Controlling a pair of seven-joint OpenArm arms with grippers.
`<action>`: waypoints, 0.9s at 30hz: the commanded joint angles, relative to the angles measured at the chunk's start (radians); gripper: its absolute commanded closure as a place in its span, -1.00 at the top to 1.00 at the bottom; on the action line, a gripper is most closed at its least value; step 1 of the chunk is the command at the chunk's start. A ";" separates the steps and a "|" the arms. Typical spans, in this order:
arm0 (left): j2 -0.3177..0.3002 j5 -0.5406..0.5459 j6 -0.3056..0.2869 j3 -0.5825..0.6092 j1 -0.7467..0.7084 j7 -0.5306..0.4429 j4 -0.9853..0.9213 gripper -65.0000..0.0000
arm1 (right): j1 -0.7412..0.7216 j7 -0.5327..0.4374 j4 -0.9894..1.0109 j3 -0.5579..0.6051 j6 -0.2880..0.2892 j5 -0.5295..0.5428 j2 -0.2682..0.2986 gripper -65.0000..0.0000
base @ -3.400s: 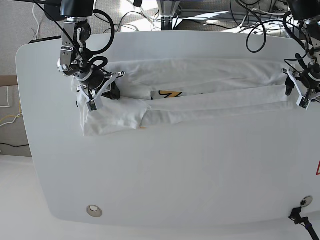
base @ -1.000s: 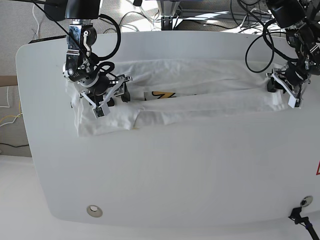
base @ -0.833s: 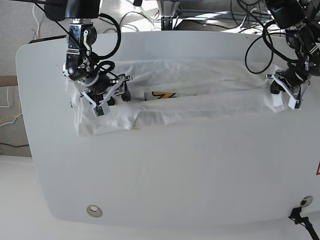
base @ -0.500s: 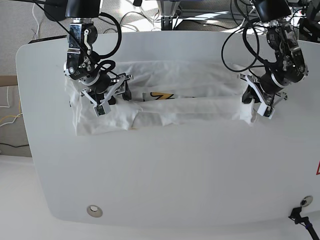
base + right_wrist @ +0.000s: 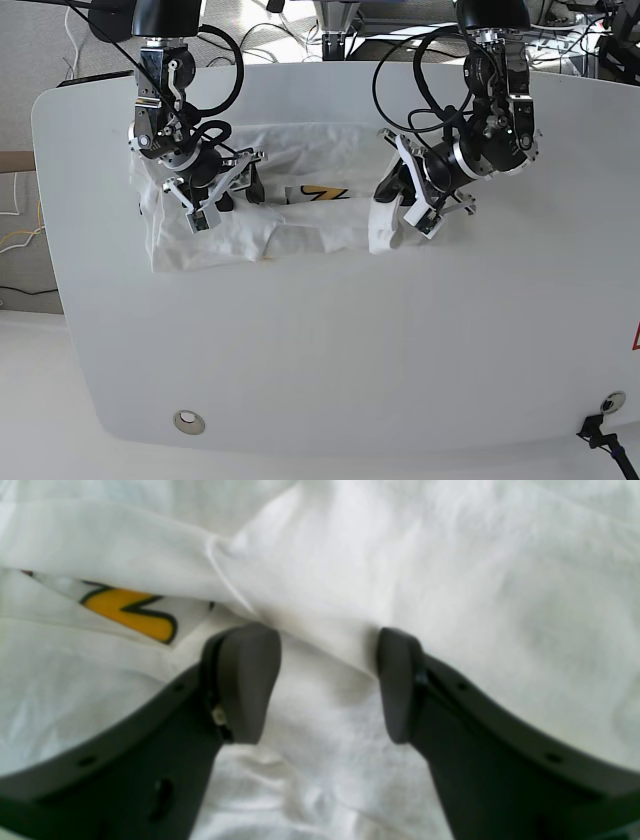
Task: Fold the T-shirt properly
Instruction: 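Grasp the strip's end with the left gripper and fold it toward the right gripper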
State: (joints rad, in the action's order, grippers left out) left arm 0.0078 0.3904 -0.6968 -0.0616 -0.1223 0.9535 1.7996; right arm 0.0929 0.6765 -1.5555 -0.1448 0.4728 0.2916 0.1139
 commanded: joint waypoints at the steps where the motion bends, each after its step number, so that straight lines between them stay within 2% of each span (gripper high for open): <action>1: 0.013 0.022 -0.001 0.010 0.009 -0.018 0.016 -1.00 | -0.008 -0.004 -0.007 -0.002 0.004 0.001 0.007 0.05; 6: 0.067 0.020 -0.001 0.012 0.013 -0.023 -0.028 -1.00 | -0.008 -0.004 -0.007 -0.002 0.005 -0.007 -0.016 0.05; 16: 0.071 0.028 -0.001 0.022 0.060 -0.021 -0.085 -0.97 | -0.008 -0.004 -0.007 0.000 0.008 -0.007 -0.020 0.05; 19: 0.099 0.029 -0.001 0.058 0.082 -0.018 -0.082 -0.18 | -0.009 -0.004 -0.007 0.000 0.008 -0.007 -0.020 0.05; 22: 0.120 0.057 -0.001 0.088 0.086 0.011 -0.034 0.38 | -0.009 -0.004 -0.007 0.000 0.008 -0.007 -0.020 0.05; 24: 0.122 0.092 -0.001 0.111 0.105 0.035 0.015 0.54 | -0.009 -0.004 -0.007 0.000 0.008 -0.007 -0.020 0.05; 27: 0.093 0.150 -0.001 0.147 0.120 0.074 0.065 0.54 | -0.009 -0.004 -0.007 0.000 0.008 -0.007 -0.020 0.05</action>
State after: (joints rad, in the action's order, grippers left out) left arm 0.1043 0.5282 -0.6960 0.0853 -0.0139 1.0355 1.8458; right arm 0.0921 0.6666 -1.5543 -0.1440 0.4755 0.2806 0.0914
